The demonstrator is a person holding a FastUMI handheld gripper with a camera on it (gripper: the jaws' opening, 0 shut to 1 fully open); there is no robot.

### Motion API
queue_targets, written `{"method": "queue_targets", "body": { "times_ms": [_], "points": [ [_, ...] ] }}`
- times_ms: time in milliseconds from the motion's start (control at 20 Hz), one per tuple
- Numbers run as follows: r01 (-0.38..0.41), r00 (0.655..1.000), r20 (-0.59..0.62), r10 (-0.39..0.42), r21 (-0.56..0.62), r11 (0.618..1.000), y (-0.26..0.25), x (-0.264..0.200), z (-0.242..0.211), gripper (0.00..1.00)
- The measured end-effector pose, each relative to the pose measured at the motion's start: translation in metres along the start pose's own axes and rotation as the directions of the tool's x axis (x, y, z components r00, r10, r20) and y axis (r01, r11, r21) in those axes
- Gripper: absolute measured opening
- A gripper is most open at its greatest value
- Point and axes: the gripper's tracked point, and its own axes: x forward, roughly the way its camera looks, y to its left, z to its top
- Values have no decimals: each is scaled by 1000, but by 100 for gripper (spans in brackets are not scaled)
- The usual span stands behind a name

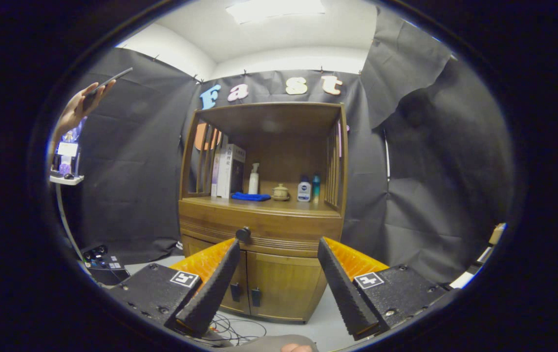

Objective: Pull open the drawer, take out the items inside it, and place them on the countertop above the cabinet.

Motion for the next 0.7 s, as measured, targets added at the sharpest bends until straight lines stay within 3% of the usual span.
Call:
{"method": "queue_targets", "body": {
  "times_ms": [300,700],
  "points": [
    [-17,1000,-9,17,-68,998,25,62,7,100],
    [-37,996,-82,33,-47,998,80,168,-14,100]
  ]
}}
